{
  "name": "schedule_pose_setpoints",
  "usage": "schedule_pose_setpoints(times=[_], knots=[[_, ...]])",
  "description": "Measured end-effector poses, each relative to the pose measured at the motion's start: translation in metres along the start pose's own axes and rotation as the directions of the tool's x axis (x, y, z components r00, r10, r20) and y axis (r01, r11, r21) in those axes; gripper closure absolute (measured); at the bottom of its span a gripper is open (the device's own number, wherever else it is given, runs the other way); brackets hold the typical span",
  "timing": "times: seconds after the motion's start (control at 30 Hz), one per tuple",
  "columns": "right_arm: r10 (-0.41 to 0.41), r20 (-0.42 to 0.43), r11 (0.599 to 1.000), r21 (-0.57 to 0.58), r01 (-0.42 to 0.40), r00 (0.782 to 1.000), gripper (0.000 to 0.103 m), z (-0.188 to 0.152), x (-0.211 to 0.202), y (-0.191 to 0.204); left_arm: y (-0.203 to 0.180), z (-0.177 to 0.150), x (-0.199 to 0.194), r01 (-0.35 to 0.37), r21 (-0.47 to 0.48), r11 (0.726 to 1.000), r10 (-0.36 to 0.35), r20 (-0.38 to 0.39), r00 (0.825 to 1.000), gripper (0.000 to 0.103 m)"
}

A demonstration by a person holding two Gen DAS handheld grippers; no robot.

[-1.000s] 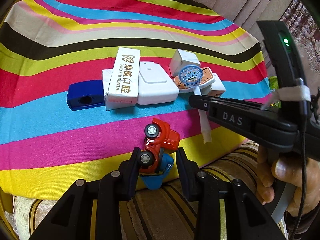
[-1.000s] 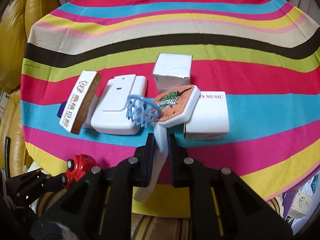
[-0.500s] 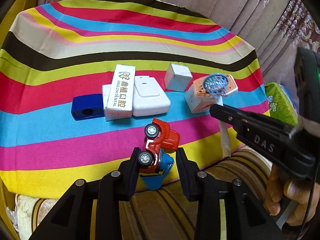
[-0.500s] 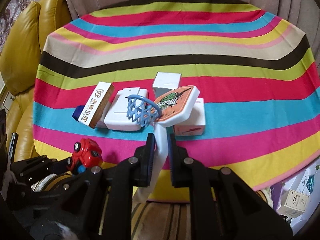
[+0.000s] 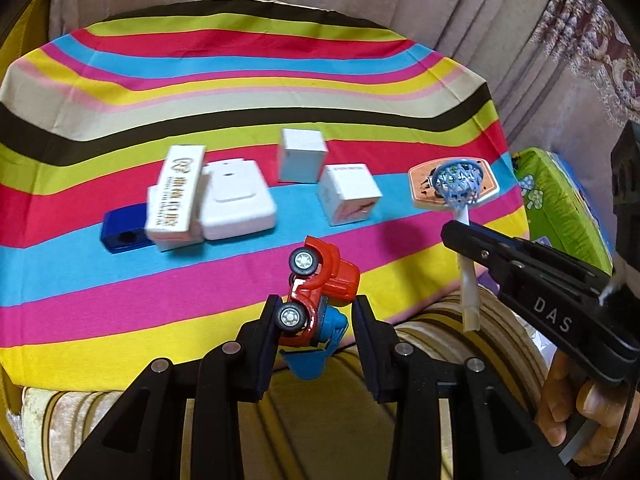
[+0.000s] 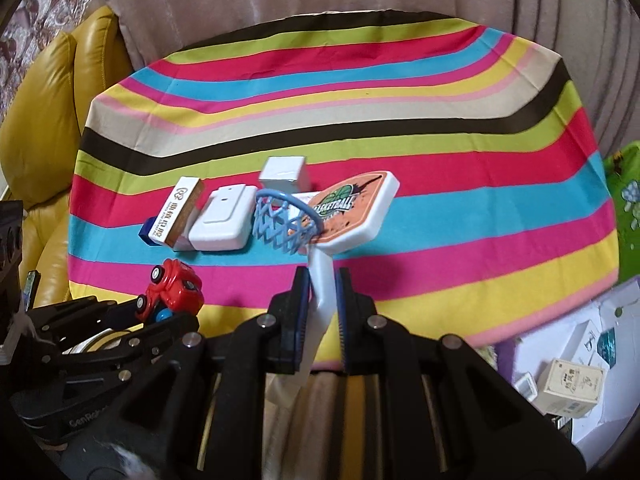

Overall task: Organize rigid objects
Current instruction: 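Carry the car and hoop toy into the storage box and open both tools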

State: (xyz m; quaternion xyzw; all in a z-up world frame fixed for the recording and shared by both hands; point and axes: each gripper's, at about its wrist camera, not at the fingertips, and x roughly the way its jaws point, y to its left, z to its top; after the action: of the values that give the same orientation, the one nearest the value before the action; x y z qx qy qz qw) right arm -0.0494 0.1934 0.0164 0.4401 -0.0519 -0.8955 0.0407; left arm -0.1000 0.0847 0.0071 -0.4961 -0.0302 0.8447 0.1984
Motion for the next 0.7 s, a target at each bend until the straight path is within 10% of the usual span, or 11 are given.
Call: schedule_pose_setpoints(times=[0.7], knots=[[-0.067, 0.020, 0.989, 0.130, 0.064, 0.998, 0.087, -0.034, -0.058, -0.089, -0.086, 0.000, 0.013, 0.061, 0.140, 0.988, -0.056, -0.042, 0.998, 0.066]])
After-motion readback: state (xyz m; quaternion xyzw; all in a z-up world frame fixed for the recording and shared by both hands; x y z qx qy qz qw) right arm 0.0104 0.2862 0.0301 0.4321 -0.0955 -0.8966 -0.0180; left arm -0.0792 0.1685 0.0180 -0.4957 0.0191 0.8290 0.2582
